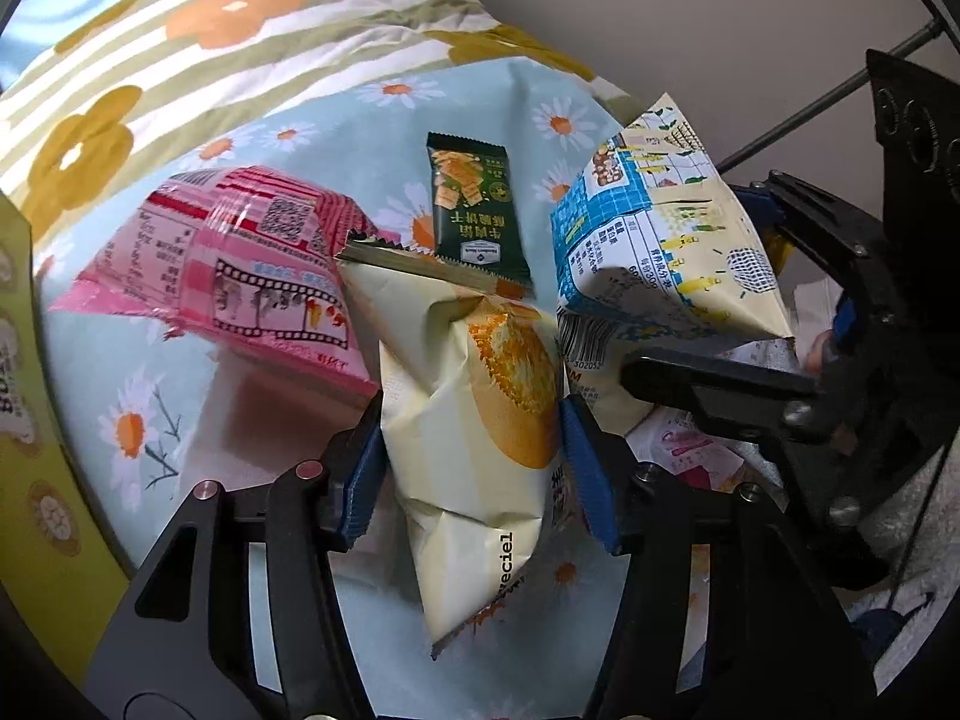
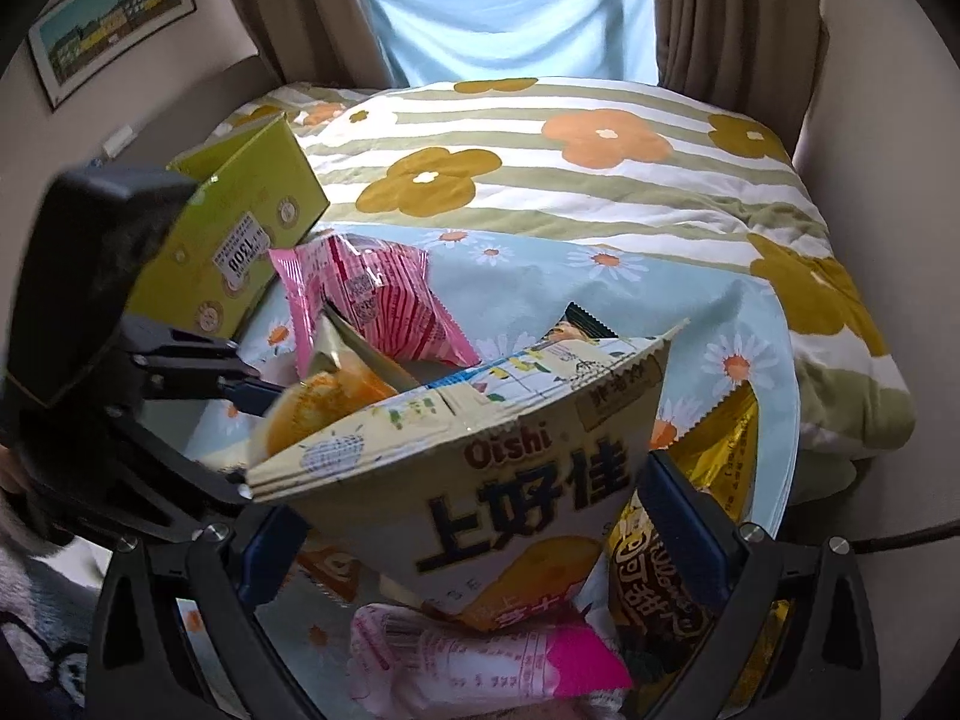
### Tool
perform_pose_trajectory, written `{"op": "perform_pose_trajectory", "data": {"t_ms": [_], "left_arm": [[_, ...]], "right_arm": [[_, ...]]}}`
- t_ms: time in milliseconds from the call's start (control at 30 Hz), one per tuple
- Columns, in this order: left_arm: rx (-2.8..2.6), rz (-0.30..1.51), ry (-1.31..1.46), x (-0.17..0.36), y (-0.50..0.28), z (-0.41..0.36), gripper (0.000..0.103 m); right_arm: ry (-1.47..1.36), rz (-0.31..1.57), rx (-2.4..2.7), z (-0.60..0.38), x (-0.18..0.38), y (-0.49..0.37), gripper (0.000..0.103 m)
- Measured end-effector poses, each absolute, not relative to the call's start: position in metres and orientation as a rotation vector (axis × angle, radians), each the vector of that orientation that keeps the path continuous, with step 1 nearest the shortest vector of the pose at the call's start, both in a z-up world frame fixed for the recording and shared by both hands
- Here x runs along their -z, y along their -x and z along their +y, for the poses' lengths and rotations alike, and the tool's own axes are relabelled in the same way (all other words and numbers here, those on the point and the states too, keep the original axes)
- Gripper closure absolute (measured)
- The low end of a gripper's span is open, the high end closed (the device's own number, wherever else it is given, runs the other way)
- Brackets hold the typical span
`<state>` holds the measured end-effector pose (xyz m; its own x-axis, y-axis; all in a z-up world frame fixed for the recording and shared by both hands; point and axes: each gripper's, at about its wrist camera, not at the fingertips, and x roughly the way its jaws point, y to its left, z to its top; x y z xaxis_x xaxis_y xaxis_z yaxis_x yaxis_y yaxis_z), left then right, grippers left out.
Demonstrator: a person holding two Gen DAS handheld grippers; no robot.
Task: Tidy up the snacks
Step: 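Grasp the cream egg-cake bag with the left tool while the right tool grasps the Oishi bag, then carry both bags into the yellow box and open both tools to release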
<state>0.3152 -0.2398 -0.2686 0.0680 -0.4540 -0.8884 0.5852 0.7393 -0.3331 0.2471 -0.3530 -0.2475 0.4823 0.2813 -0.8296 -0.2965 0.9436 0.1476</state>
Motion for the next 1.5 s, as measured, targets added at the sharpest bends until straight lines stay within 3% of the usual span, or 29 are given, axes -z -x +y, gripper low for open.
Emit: {"op": "perform_pose_trajectory", "data": {"t_ms": [67,100,133,333,667,1000,1500], "left_arm": [[0.777,1.282,-0.126,0.266,-0.314,-0.237,0.051],[0.768,1.278,-0.131,0.264,-0.312,-0.235,0.051],[0.762,1.275,-0.132,0.262,-0.31,-0.233,0.051],[0.734,1.262,-0.121,0.256,-0.307,-0.225,0.051],[0.685,1.194,-0.088,0.227,-0.289,-0.213,0.051],[0.57,1.062,0.009,0.165,-0.271,-0.177,0.051],[0.361,0.854,0.11,0.082,-0.29,-0.022,0.051]], "right_arm": [[0.031,1.017,-0.358,-0.351,0.251,-0.249,0.01],[0.035,1.027,-0.359,-0.351,0.254,-0.25,0.021],[0.037,1.039,-0.36,-0.352,0.257,-0.251,0.026],[0.049,1.025,-0.351,-0.353,0.256,-0.244,0.041],[0.036,0.94,-0.363,-0.349,0.219,-0.228,0.043],[0.06,0.857,-0.409,-0.337,0.159,-0.213,0.043],[0.105,0.694,-0.511,-0.225,0.083,-0.23,0.043]]}}
